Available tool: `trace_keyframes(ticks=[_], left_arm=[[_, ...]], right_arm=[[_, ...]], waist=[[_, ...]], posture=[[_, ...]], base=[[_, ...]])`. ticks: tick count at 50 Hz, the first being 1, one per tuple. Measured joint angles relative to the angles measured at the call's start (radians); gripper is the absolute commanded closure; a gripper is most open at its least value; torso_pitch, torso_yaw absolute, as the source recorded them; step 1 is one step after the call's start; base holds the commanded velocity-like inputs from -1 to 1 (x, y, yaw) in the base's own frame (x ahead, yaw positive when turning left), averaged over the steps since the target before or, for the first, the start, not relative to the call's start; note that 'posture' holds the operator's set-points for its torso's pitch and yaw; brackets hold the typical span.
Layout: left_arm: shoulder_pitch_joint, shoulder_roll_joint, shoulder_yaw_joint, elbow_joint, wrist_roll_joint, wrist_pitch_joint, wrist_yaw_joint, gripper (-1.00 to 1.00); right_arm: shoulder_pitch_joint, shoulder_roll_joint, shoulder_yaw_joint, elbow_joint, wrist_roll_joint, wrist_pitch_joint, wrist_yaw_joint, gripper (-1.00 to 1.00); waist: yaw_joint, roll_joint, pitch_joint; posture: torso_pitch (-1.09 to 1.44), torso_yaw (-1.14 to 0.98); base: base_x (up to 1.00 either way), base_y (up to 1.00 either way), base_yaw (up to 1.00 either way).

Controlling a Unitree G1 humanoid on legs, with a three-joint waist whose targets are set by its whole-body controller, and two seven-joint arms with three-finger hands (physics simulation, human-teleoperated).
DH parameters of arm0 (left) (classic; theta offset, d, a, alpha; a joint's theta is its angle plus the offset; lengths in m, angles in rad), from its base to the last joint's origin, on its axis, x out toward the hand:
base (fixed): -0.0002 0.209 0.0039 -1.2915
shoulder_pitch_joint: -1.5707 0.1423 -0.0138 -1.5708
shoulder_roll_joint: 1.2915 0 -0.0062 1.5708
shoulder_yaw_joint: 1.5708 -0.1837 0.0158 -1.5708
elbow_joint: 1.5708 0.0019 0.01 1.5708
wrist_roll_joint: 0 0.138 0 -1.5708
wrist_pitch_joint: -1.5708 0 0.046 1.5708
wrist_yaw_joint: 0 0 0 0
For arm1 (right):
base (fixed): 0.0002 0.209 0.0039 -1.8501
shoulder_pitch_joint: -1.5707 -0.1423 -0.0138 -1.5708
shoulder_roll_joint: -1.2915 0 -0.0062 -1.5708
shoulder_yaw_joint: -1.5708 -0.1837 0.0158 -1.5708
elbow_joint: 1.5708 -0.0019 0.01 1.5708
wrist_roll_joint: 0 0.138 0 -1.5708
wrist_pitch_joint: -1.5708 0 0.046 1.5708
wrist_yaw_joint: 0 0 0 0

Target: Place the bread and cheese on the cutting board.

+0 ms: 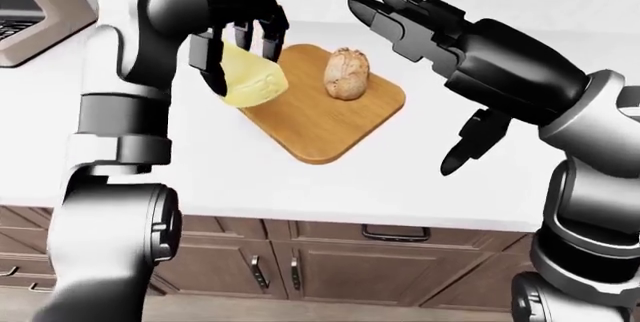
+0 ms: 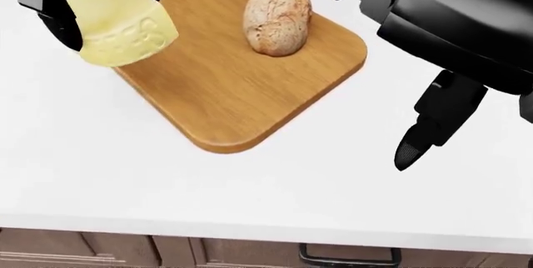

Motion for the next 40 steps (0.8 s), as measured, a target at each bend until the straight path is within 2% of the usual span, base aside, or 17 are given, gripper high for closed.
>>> trace_keyframes(ticks=[9, 17, 27, 40], left_arm=[[-0.101, -0.051, -0.045, 0.314, 0.095, -0.069, 0.246, 0.8], [-0.165, -0.059, -0.05, 0.423, 0.14, -0.093, 0.366, 0.76], [-0.131, -0.1, -0.06, 0.429, 0.147, -0.095, 0.415, 0.72], [-0.088, -0.148, -0.075, 0.401, 0.15, -0.091, 0.423, 0.68]], right_arm=[[0.035, -0.024, -0.022, -0.029, 0.014, 0.014, 0.001, -1.0], [0.045, -0.025, -0.019, -0.028, 0.016, 0.016, -0.005, -1.0], [0.053, -0.024, -0.022, -0.027, 0.015, 0.008, -0.014, -1.0], [0.068, -0.025, -0.027, -0.024, 0.018, -0.001, -0.018, -1.0]], waist=[[-0.004, -0.006, -0.002], [-0.006, -0.005, -0.005], [-0.006, -0.002, -0.011], [-0.013, 0.001, -0.009]], posture=[[0.0, 0.0], [0.0, 0.0], [0.0, 0.0], [0.0, 0.0]], base=[[0.0, 0.0, 0.0], [0.0, 0.0, 0.0], [0.0, 0.0, 0.0], [0.0, 0.0, 0.0]])
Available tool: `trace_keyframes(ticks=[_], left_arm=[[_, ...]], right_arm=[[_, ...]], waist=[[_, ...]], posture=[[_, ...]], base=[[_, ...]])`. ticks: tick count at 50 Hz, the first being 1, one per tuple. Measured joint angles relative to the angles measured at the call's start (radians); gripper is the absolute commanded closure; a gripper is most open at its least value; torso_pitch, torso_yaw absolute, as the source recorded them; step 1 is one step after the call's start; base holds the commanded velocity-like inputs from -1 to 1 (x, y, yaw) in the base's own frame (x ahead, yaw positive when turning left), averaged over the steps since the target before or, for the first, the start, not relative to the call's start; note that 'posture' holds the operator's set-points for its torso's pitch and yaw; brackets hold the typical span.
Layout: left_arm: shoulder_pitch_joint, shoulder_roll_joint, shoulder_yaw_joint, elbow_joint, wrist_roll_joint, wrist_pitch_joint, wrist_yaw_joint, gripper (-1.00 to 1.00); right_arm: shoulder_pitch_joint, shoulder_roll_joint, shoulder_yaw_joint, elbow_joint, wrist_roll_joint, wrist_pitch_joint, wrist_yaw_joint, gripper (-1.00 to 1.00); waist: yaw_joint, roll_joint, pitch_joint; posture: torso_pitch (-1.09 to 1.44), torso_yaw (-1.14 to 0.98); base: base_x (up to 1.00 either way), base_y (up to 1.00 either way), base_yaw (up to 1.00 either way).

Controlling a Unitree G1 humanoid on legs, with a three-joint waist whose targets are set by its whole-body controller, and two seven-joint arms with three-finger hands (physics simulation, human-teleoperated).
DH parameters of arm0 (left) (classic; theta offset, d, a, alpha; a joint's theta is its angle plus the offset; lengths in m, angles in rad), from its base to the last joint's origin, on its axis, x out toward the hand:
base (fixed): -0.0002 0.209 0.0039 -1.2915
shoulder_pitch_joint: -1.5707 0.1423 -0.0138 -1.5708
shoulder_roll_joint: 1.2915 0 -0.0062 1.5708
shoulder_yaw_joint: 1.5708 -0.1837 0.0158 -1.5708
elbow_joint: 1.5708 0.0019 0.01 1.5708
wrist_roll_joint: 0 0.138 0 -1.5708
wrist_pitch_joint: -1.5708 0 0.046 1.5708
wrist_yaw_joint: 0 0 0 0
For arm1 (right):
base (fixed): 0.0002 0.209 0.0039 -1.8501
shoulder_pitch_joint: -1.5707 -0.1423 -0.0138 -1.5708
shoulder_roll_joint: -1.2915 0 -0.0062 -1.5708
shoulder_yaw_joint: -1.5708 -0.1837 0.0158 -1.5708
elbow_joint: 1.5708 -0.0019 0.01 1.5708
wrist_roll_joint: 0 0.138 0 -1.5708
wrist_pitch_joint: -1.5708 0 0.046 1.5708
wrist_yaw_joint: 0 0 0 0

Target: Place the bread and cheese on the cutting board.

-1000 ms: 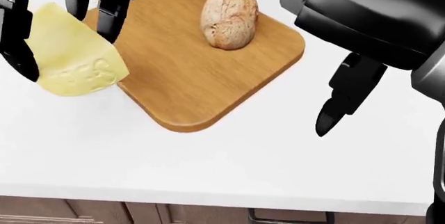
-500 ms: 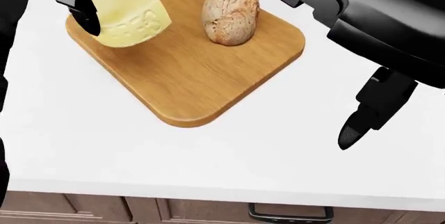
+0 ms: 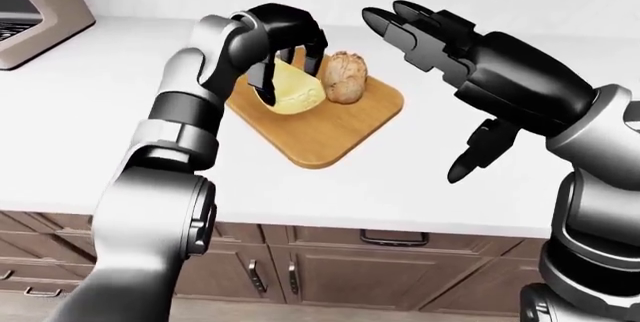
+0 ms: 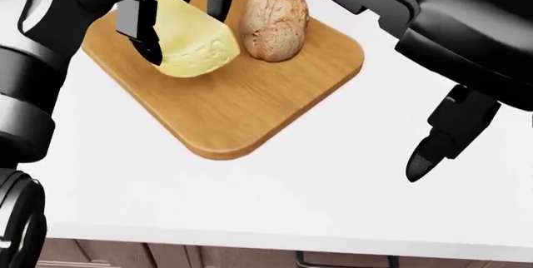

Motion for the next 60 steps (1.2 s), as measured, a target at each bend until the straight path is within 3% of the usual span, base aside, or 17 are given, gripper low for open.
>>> trace_keyframes(ticks=[11, 20, 27, 29, 31, 33, 43, 48, 52, 57, 60], left_arm=[[0.03, 0.009, 0.002, -0.006, 0.018, -0.004, -0.025, 0.59], [0.057, 0.003, -0.001, -0.025, 0.02, -0.012, -0.013, 0.33], [0.077, 0.001, 0.001, -0.053, 0.021, -0.013, -0.047, -0.04], [0.08, 0.0, 0.001, -0.053, 0.023, -0.013, -0.047, -0.52], [0.082, 0.0, 0.001, -0.049, 0.027, -0.012, -0.042, -0.66], [0.084, -0.001, 0.001, -0.047, 0.031, -0.01, -0.038, -1.0], [0.071, 0.004, 0.01, -0.039, 0.028, -0.005, -0.035, -1.0], [0.025, 0.036, 0.063, -0.062, -0.049, 0.031, -0.068, -1.0], [0.092, 0.075, 0.118, -0.246, -0.162, 0.093, -0.11, -1.0], [0.334, 0.061, 0.158, -0.803, -0.348, 0.287, -0.295, -1.0], [0.45, 0.033, 0.158, -1.057, -0.422, 0.415, -0.348, -1.0]], right_arm=[[-0.001, 0.004, 0.003, 0.001, -0.001, 0.0, -0.001, -1.0], [-0.004, 0.007, 0.008, 0.003, -0.003, 0.0, -0.001, -1.0], [0.0, 0.008, 0.006, 0.003, -0.004, 0.0, -0.002, -1.0], [0.002, 0.009, 0.005, 0.002, -0.003, -0.003, -0.003, -1.0], [0.004, 0.009, 0.005, 0.002, -0.003, -0.005, -0.005, -1.0], [0.007, 0.009, 0.004, 0.002, -0.003, -0.006, -0.006, -1.0], [0.014, 0.012, 0.004, 0.0, -0.003, -0.006, -0.009, -1.0], [0.018, 0.012, -0.001, 0.012, -0.001, -0.006, -0.016, -1.0], [0.003, 0.008, -0.016, 0.016, 0.007, 0.027, -0.032, -1.0], [-0.028, 0.001, -0.028, -0.028, 0.025, 0.13, -0.061, -1.0], [-0.029, 0.013, -0.015, -0.092, 0.032, 0.218, -0.073, -1.0]], waist=[[-0.001, 0.003, 0.001], [-0.004, 0.006, -0.002], [-0.002, 0.009, -0.008], [-0.002, 0.009, -0.009], [-0.002, 0.009, -0.008], [-0.003, 0.008, -0.008], [-0.001, 0.003, -0.007], [-0.002, 0.002, -0.003], [-0.001, 0.011, -0.008], [0.002, 0.011, -0.004], [0.005, 0.009, -0.002]], posture=[[0.0, 0.0], [0.0, 0.0], [0.0, 0.0], [0.0, 0.0], [0.0, 0.0], [0.0, 0.0], [0.0, 0.0], [0.0, 0.0], [0.0, 0.0], [0.0, 0.0], [0.0, 0.0]], base=[[0.0, 0.0, 0.0], [0.0, 0.0, 0.0], [0.0, 0.0, 0.0], [0.0, 0.0, 0.0], [0.0, 0.0, 0.0], [0.0, 0.0, 0.0], [0.0, 0.0, 0.0], [0.0, 0.0, 0.0], [0.0, 0.0, 0.0], [0.0, 0.0, 0.0], [0.0, 0.0, 0.0]])
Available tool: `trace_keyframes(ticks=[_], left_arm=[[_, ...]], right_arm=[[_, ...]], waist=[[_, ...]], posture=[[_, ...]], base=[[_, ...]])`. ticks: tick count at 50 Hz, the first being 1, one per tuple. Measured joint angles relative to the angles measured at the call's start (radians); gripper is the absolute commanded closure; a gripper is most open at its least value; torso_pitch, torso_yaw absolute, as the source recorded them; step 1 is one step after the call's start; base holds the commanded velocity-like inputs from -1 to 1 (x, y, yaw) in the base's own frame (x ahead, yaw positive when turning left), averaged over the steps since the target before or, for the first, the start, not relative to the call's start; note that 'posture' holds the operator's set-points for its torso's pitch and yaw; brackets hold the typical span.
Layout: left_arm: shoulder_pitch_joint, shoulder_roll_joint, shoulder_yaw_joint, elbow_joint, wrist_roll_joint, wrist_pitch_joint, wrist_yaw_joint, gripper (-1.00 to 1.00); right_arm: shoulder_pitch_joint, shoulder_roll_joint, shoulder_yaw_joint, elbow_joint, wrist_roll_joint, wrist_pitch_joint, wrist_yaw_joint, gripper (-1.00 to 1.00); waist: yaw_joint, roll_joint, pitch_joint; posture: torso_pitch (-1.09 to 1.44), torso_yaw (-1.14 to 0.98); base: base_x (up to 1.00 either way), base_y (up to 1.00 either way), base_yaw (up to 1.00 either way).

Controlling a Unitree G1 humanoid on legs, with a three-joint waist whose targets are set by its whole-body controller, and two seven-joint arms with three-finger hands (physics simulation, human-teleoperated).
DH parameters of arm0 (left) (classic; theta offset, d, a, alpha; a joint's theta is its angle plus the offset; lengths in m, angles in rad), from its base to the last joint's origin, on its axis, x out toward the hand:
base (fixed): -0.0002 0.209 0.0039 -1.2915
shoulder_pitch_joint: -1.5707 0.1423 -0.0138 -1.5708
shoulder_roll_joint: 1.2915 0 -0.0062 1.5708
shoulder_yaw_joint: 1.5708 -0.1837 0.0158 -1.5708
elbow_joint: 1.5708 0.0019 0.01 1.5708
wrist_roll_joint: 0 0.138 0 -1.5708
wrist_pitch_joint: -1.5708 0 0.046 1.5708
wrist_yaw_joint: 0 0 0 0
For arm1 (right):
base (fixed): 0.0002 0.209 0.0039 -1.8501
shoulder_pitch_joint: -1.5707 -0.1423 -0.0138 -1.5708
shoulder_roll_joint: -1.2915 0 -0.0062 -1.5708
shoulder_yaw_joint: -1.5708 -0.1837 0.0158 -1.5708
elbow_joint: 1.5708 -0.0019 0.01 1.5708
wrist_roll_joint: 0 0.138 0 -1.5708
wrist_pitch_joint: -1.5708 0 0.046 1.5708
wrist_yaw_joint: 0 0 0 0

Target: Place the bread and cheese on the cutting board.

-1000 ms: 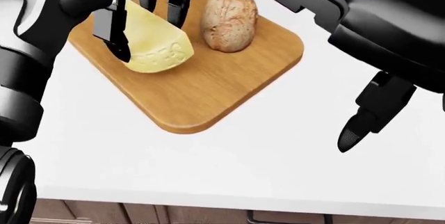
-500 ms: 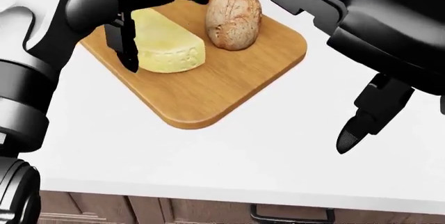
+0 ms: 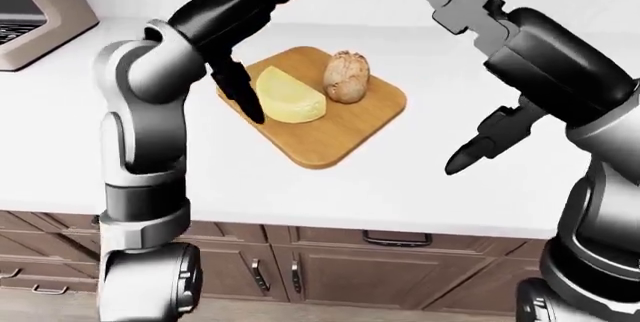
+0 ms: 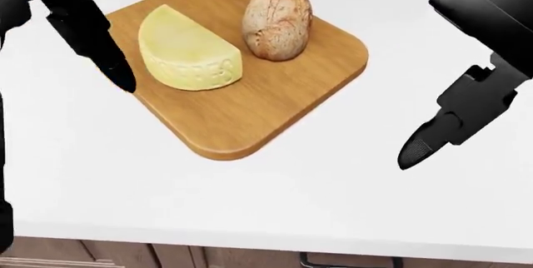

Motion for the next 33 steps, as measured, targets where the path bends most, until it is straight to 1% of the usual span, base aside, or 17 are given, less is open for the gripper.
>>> trace_keyframes(ticks=[4, 6, 9, 12, 14, 16, 18, 21, 23, 25, 27, 30, 33], left_arm=[[0.148, -0.063, -0.012, -0.283, -0.052, 0.157, 0.015, -1.0], [0.199, -0.098, -0.017, -0.434, -0.071, 0.267, 0.024, -1.0], [0.223, -0.11, -0.021, -0.612, -0.105, 0.415, 0.048, -1.0], [0.232, -0.095, -0.004, -0.7, -0.144, 0.499, 0.094, -1.0], [0.248, -0.085, 0.013, -0.727, -0.165, 0.533, 0.135, -1.0], [0.29, -0.079, 0.027, -0.762, -0.188, 0.56, 0.176, -1.0], [0.354, -0.085, 0.021, -0.799, -0.199, 0.567, 0.209, -1.0], [0.453, -0.125, -0.005, -0.867, -0.217, 0.585, 0.239, -1.0], [0.495, -0.143, -0.017, -0.887, -0.232, 0.588, 0.256, -1.0], [0.536, -0.155, -0.022, -0.903, -0.237, 0.584, 0.278, -1.0], [0.568, -0.175, -0.026, -0.936, -0.237, 0.597, 0.295, -1.0], [0.6, -0.194, -0.042, -1.001, -0.24, 0.618, 0.313, -1.0], [0.615, -0.191, -0.025, -1.022, -0.261, 0.614, 0.322, -1.0]], right_arm=[[0.032, 0.027, 0.002, -0.155, 0.01, 0.156, -0.013, -1.0], [0.051, 0.042, 0.005, -0.236, 0.013, 0.237, -0.025, -1.0], [0.053, 0.066, 0.019, -0.299, 0.012, 0.356, -0.058, -1.0], [0.047, 0.077, 0.019, -0.33, 0.014, 0.461, -0.11, -1.0], [0.054, 0.083, 0.021, -0.352, 0.015, 0.502, -0.147, -1.0], [0.067, 0.09, 0.024, -0.369, 0.02, 0.527, -0.18, -1.0], [0.098, 0.097, 0.027, -0.388, 0.023, 0.538, -0.206, -1.0], [0.153, 0.129, 0.055, -0.425, 0.017, 0.553, -0.231, -1.0], [0.167, 0.145, 0.07, -0.445, 0.015, 0.57, -0.237, -1.0], [0.19, 0.169, 0.077, -0.462, 0.009, 0.569, -0.245, -1.0], [0.192, 0.194, 0.072, -0.465, 0.002, 0.569, -0.245, -1.0], [0.173, 0.224, 0.041, -0.461, -0.008, 0.579, -0.246, -1.0], [0.181, 0.232, 0.027, -0.462, -0.012, 0.573, -0.248, -1.0]], waist=[[0.004, -0.003, 0.005], [0.003, -0.006, 0.01], [0.001, -0.006, 0.011], [0.004, -0.001, 0.006], [0.005, 0.002, 0.004], [0.005, 0.005, 0.003], [0.007, 0.005, 0.003], [0.007, 0.004, 0.006], [0.007, 0.004, 0.008], [0.007, 0.003, 0.004], [0.006, 0.003, 0.004], [0.007, 0.003, -0.001], [0.009, 0.003, -0.005]], posture=[[0.0, 0.0], [0.0, 0.0], [0.0, 0.0], [0.0, 0.0], [0.0, 0.0], [0.0, 0.0], [0.0, 0.0], [0.0, 0.0], [0.0, 0.0], [0.0, 0.0], [0.0, 0.0], [0.0, 0.0], [0.0, 0.0]], base=[[0.0, 0.0, 0.0], [0.0, 0.0, 0.0], [0.0, 0.0, 0.0], [0.0, 0.0, 0.0], [0.0, 0.0, 0.0], [0.0, 0.0, 0.0], [0.0, 0.0, 0.0], [0.0, 0.0, 0.0], [0.0, 0.0, 0.0], [0.0, 0.0, 0.0], [0.0, 0.0, 0.0], [0.0, 0.0, 0.0], [0.0, 0.0, 0.0]])
